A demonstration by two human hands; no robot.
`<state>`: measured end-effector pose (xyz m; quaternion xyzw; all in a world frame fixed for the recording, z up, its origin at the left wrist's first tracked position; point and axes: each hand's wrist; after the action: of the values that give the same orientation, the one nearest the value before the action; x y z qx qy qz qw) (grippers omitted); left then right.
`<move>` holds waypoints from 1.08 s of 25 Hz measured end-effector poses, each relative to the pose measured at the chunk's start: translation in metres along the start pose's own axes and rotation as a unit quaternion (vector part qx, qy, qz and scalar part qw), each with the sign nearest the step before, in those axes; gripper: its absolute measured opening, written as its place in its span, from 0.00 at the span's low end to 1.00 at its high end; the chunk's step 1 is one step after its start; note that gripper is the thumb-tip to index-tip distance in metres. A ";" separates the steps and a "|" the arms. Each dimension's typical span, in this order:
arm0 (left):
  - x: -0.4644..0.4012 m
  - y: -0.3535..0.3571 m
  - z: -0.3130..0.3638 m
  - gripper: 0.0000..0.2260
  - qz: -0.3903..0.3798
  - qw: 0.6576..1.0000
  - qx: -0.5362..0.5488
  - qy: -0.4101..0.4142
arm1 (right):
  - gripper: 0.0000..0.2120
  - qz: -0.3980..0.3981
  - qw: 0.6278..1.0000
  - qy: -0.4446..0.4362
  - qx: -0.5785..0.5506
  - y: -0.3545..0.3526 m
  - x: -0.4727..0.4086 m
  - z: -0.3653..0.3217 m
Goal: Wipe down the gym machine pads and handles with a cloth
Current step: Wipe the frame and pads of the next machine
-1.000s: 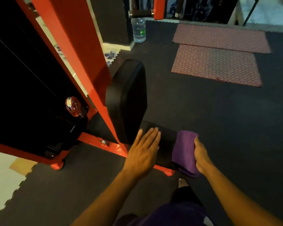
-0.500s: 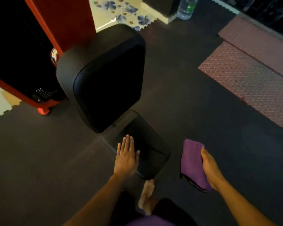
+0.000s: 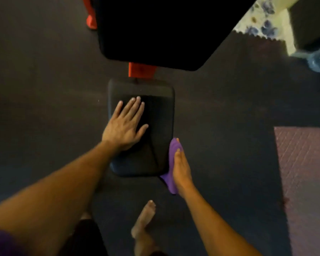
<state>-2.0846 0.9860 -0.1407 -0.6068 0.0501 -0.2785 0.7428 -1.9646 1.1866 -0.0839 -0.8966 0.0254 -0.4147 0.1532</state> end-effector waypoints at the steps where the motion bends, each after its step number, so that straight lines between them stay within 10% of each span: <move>1: 0.002 0.000 -0.001 0.34 -0.001 1.000 -0.005 -0.009 | 0.23 -0.013 0.999 -0.026 0.022 -0.001 -0.002 0.003; 19: 0.000 0.008 -0.006 0.31 0.043 0.999 -0.028 -0.010 | 0.22 -0.013 0.986 -0.167 0.025 -0.022 -0.185 -0.138; 27: 0.000 0.005 -0.007 0.30 0.048 0.999 -0.015 -0.011 | 0.27 0.042 0.992 -0.120 -0.005 0.018 -0.045 0.035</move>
<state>-2.0852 0.9804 -0.1474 -0.6176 0.0748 -0.2347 0.7469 -1.9657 1.1863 -0.1435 -0.9388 0.0462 -0.2970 0.1680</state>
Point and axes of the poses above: each hand's wrist, its own x-axis away from the middle knuckle, its own y-axis out of the palm, z = x × y, and after that the axes turned 14 degrees about -z, right-handed
